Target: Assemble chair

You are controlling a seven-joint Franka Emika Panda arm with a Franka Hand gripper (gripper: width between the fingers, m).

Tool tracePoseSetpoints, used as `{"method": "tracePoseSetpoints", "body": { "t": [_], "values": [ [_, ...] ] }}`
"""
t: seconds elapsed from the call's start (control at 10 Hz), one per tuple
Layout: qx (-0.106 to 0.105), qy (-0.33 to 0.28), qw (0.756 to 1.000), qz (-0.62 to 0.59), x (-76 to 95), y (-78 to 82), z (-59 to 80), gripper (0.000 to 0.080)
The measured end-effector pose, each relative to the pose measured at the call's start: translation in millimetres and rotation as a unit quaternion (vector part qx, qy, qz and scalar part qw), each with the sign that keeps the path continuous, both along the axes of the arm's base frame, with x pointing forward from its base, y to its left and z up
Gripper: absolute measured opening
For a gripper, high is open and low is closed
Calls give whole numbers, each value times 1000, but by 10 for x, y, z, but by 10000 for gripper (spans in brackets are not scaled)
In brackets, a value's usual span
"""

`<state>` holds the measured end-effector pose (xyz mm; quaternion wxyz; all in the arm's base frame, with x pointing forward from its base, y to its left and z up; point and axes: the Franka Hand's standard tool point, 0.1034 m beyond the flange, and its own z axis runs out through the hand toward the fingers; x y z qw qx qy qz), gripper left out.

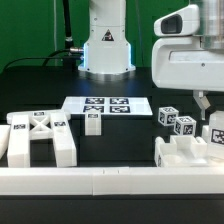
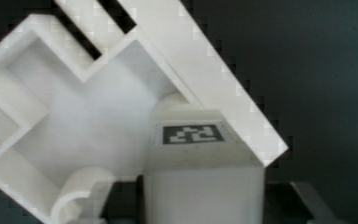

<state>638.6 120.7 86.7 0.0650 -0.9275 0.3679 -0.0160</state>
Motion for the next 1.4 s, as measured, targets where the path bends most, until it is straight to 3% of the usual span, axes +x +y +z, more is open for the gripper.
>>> {"method": "tracePoseSetpoints", "body": {
  "t": [0.3,0.7,0.8,1.0,1.1,1.2,1.3,1.4],
  "values": [
    [14,9,995,-102,3,-11,-7,285],
    [74,24,947,-313,43,-67,-10,286],
    [77,29,935,-345,46,-64,-10,286],
    [76,28,938,-338,44,-61,-11,286],
    [73,27,943,-322,43,-57,-9,461],
    [66,29,949,-307,41,-31,3,582],
    [64,25,955,-290,46,-35,3,582],
    [60,19,966,-249,46,-41,2,637]
  ]
}}
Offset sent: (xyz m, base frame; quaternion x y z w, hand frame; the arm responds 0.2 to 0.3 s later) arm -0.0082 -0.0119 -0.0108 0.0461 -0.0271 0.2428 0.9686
